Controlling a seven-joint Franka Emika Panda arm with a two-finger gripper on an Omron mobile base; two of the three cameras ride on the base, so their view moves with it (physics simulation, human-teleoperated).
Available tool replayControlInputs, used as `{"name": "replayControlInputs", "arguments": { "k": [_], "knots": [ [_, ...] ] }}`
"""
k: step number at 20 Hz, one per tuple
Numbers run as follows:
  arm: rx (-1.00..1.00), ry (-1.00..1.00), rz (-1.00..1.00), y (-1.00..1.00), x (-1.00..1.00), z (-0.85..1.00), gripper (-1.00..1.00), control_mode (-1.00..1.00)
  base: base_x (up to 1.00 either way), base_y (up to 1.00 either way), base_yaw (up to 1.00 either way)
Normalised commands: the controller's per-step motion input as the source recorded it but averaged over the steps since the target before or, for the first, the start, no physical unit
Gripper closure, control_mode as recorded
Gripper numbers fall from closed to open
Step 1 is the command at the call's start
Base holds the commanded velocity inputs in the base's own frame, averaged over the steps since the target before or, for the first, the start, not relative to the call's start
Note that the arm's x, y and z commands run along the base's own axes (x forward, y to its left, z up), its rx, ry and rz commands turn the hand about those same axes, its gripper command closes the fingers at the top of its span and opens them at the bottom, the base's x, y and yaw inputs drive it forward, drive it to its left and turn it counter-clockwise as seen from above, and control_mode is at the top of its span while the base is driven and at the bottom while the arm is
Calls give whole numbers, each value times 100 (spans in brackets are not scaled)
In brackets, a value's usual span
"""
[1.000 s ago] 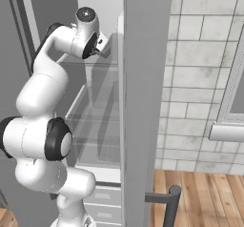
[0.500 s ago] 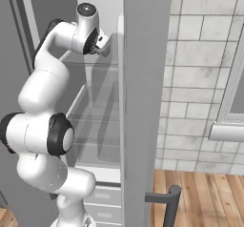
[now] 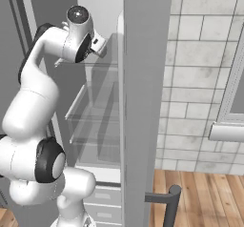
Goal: Grab the onions from the fridge, place them in the blender, close the lid, and turn on the blender to create a marinade.
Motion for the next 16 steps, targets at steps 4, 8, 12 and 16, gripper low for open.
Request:
{"name": "replayControlInputs", "arguments": {
  "k": [4, 8, 12, 16],
  "knots": [
    [0, -15, 0, -11, -100, 5, 100, -100, 0, 0, 0],
    [0, -2, 0, -1, -100, 22, 100, -100, 0, 0, 0],
    [0, 0, 0, 0, -100, 9, 100, -100, 0, 0, 0],
    [0, 0, 0, 0, -100, 3, 100, -100, 0, 0, 0]
  ]
}}
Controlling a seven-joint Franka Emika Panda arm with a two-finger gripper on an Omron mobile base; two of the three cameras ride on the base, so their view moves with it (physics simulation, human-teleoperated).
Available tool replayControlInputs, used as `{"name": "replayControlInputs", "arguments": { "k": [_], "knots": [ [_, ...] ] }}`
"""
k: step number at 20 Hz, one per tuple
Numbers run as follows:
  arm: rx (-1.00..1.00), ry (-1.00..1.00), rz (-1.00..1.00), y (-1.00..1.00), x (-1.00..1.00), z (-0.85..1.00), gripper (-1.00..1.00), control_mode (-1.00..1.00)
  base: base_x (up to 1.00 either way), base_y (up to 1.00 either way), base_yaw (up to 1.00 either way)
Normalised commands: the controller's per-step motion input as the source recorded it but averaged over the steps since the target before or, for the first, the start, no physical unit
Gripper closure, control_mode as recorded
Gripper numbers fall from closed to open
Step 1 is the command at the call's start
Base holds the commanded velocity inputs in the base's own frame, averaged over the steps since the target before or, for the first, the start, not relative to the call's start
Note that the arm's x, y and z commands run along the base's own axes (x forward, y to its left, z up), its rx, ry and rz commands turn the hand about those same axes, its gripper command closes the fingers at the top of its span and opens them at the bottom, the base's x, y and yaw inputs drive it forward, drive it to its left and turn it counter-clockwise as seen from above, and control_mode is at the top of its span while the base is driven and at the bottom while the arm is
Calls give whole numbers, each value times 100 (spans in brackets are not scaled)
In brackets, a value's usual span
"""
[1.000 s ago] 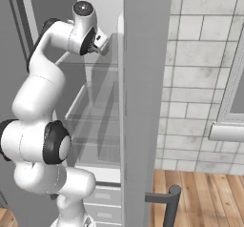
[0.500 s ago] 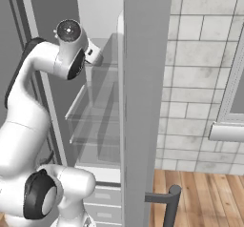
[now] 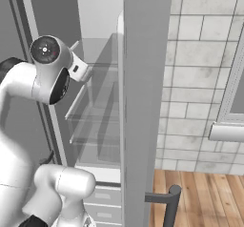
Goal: Grab the onions from the fridge, place them in the blender, close the lid, and turn on the blender to create a marinade.
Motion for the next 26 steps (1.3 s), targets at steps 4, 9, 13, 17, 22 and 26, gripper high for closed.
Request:
{"name": "replayControlInputs", "arguments": {
  "k": [4, 9, 13, 17, 22, 26],
  "knots": [
    [0, 0, 0, 0, -100, 0, 100, -100, 0, 0, 0],
    [-6, 0, 0, 0, -100, 0, 100, -100, 0, 0, 0],
    [-9, 7, -2, 19, -99, -4, 100, -100, 0, 0, 0],
    [-17, 26, -1, 44, -59, -39, 100, -100, 0, 0, 0],
    [-9, 20, 0, 21, -24, -47, 100, -100, 0, 0, 0],
    [0, 7, 0, 3, -27, -13, 100, 100, -36, 12, -1]
  ]
}}
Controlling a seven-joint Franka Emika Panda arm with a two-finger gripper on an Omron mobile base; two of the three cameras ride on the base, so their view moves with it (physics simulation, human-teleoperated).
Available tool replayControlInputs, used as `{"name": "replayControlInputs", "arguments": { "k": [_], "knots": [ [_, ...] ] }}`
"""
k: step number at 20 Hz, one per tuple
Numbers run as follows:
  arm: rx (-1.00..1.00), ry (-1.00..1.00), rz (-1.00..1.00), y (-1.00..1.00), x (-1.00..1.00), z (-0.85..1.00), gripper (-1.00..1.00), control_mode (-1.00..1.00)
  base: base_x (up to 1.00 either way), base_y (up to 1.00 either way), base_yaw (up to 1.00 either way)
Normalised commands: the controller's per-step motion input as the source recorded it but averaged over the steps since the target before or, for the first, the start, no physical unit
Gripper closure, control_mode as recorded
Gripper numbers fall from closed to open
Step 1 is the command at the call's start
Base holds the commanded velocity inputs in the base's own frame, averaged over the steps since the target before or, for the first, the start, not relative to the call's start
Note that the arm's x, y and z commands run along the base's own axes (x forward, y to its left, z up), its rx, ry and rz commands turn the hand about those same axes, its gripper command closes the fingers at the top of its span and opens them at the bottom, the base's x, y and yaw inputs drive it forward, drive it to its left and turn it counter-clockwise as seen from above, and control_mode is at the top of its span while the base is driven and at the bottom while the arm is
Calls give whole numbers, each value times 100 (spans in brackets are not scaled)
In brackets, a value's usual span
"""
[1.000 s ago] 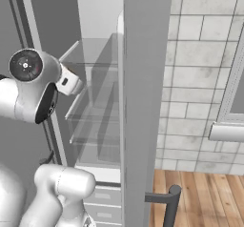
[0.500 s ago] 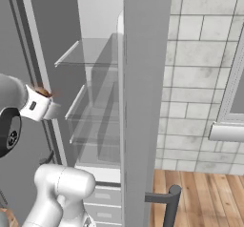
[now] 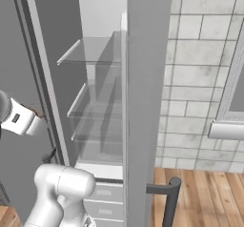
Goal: Grab the onions from the fridge, place them in the blender, close the lid, and turn on the blender to create a marinade.
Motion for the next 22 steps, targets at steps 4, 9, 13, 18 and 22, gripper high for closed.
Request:
{"name": "replayControlInputs", "arguments": {
  "k": [4, 9, 13, 18, 22],
  "knots": [
    [0, 0, 0, 0, 0, 0, 100, 100, -63, 63, -18],
    [0, 0, 0, 0, 0, 0, 100, 100, -26, 99, -44],
    [0, 0, 0, 0, 0, 0, 100, 100, -11, 85, -61],
    [0, 0, 0, 0, 0, 0, 100, 100, -6, 40, -77],
    [0, 0, 0, 0, 0, 0, 100, 100, -14, 9, -90]
  ]
}}
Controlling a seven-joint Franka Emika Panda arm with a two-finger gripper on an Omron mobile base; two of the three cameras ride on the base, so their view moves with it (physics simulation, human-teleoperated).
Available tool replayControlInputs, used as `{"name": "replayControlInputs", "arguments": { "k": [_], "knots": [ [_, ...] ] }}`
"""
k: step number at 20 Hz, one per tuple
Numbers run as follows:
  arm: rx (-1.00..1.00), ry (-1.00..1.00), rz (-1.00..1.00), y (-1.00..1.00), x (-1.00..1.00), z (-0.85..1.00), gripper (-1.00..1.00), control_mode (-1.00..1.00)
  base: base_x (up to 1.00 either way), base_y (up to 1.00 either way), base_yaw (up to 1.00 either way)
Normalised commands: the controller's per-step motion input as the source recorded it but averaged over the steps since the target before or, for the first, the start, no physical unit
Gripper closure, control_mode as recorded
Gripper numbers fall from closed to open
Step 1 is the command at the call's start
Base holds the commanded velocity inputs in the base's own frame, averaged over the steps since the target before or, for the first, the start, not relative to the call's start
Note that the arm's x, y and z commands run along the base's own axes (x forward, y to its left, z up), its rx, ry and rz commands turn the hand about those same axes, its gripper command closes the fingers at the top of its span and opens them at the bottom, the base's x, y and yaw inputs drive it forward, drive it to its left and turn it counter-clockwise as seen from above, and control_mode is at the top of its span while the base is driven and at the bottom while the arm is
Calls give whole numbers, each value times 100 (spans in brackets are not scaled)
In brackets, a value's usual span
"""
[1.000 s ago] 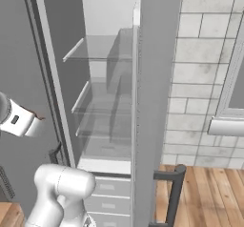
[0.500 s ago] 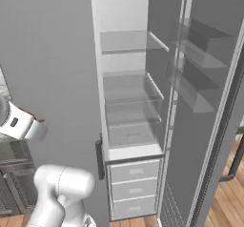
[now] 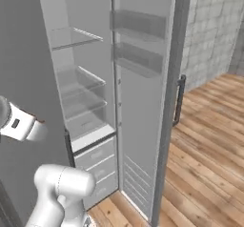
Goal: Grab the onions from the fridge, place them in the blender, close the lid, and turn on the blender to create a marinade.
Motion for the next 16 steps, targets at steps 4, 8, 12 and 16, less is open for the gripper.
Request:
{"name": "replayControlInputs", "arguments": {
  "k": [4, 8, 12, 16],
  "knots": [
    [0, 0, 0, 0, 0, 0, 100, 100, -16, 0, -93],
    [0, 0, 0, 0, 0, 0, 100, 100, -12, 0, -94],
    [0, 0, 0, 0, 0, 0, 100, 100, -10, 0, -93],
    [0, 0, 0, 0, 0, 0, 100, 100, -2, 0, -90]
  ]
}}
